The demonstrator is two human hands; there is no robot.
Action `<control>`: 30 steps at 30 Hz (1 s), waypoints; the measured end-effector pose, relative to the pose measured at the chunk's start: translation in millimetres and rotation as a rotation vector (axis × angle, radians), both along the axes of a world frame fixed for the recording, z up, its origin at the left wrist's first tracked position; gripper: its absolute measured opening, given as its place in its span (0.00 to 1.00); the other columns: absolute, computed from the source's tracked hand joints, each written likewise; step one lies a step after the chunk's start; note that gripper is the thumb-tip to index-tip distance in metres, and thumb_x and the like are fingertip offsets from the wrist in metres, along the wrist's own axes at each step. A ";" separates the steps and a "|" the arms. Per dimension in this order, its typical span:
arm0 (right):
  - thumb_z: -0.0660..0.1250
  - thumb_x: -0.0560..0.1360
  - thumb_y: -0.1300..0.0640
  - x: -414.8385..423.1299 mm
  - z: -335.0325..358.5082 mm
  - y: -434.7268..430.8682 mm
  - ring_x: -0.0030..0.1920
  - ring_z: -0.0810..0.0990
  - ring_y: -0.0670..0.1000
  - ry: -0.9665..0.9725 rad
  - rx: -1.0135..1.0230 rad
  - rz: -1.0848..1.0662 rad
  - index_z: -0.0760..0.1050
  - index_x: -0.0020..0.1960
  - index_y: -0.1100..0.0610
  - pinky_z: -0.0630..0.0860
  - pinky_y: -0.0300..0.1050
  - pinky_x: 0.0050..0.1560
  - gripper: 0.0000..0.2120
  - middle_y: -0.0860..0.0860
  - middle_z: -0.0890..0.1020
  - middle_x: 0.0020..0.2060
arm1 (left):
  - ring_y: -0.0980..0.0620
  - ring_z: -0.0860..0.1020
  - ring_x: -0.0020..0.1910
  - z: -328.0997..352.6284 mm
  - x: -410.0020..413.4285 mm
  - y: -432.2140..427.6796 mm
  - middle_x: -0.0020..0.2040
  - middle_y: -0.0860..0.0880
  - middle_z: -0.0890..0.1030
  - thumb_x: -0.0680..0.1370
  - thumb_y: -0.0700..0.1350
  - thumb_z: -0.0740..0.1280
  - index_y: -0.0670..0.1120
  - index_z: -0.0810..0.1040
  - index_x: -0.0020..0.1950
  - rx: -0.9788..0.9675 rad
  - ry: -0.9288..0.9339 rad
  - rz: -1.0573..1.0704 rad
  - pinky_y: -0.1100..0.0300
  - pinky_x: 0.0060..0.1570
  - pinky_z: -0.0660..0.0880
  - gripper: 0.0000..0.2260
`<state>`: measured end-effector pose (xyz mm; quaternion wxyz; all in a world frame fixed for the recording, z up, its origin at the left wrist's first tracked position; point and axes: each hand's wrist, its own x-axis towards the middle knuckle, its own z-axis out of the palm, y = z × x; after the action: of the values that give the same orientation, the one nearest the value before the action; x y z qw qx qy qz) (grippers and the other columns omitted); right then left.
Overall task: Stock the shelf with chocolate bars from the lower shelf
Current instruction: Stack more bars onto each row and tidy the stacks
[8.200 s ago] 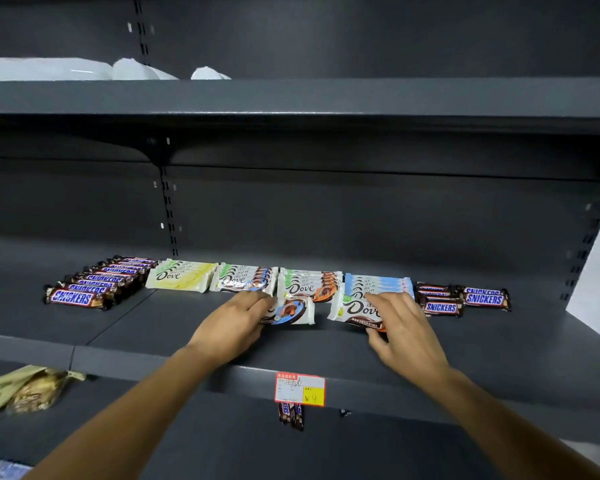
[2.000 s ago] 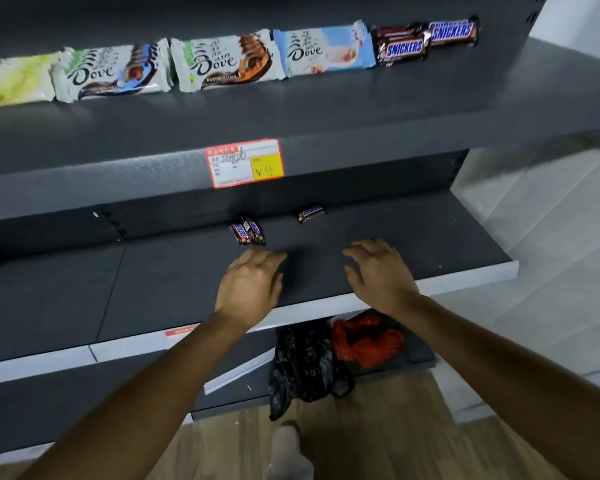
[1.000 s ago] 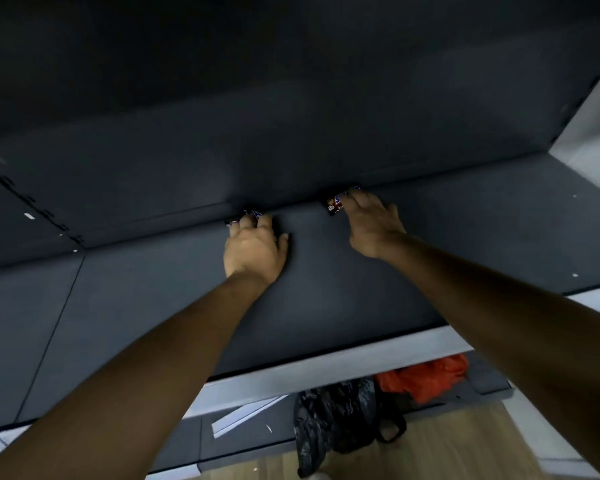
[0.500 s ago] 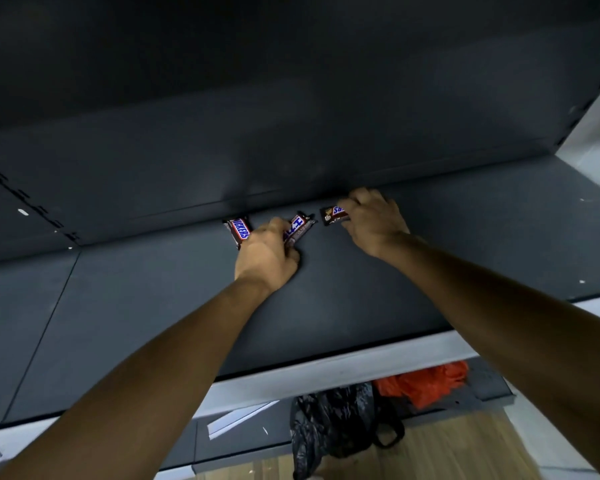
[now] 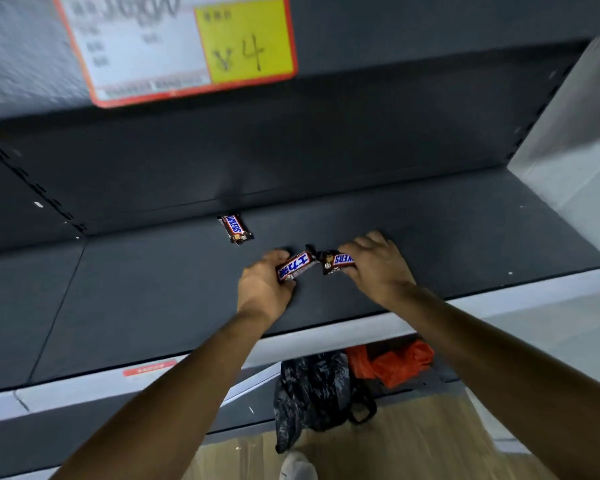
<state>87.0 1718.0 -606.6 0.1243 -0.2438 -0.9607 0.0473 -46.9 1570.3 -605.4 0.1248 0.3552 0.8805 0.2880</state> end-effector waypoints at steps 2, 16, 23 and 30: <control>0.80 0.58 0.56 18.5 4.6 -11.2 0.45 0.77 0.57 0.056 0.065 -0.005 0.80 0.47 0.57 0.76 0.50 0.41 0.19 0.52 0.81 0.40 | 0.49 0.79 0.56 12.2 13.4 -9.1 0.56 0.51 0.81 0.71 0.41 0.71 0.49 0.76 0.62 0.022 0.014 -0.022 0.62 0.59 0.70 0.19; 0.74 0.68 0.58 118.1 137.6 -59.1 0.50 0.71 0.54 0.406 0.297 0.001 0.76 0.55 0.56 0.73 0.50 0.48 0.16 0.54 0.79 0.49 | 0.50 0.78 0.49 160.0 94.5 -56.4 0.49 0.50 0.82 0.67 0.36 0.72 0.50 0.80 0.56 0.298 0.163 -0.147 0.59 0.51 0.74 0.19; 0.76 0.66 0.59 160.6 223.3 -68.5 0.49 0.72 0.50 0.530 0.236 0.031 0.73 0.57 0.57 0.77 0.47 0.48 0.21 0.55 0.79 0.49 | 0.55 0.76 0.46 246.8 130.5 -61.3 0.48 0.56 0.81 0.68 0.39 0.73 0.52 0.79 0.55 0.390 0.272 -0.261 0.66 0.46 0.70 0.18; 0.75 0.68 0.60 178.5 294.4 -56.7 0.48 0.79 0.56 0.492 0.209 0.009 0.76 0.57 0.61 0.76 0.46 0.50 0.19 0.58 0.80 0.49 | 0.54 0.77 0.48 310.7 140.5 -55.4 0.49 0.56 0.81 0.68 0.42 0.74 0.52 0.78 0.55 0.449 0.387 -0.351 0.62 0.49 0.72 0.17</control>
<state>265.5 1661.3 -312.2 0.3785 -0.2064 -0.9023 0.0061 93.6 1514.9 -294.6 -0.0780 0.5677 0.7281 0.3760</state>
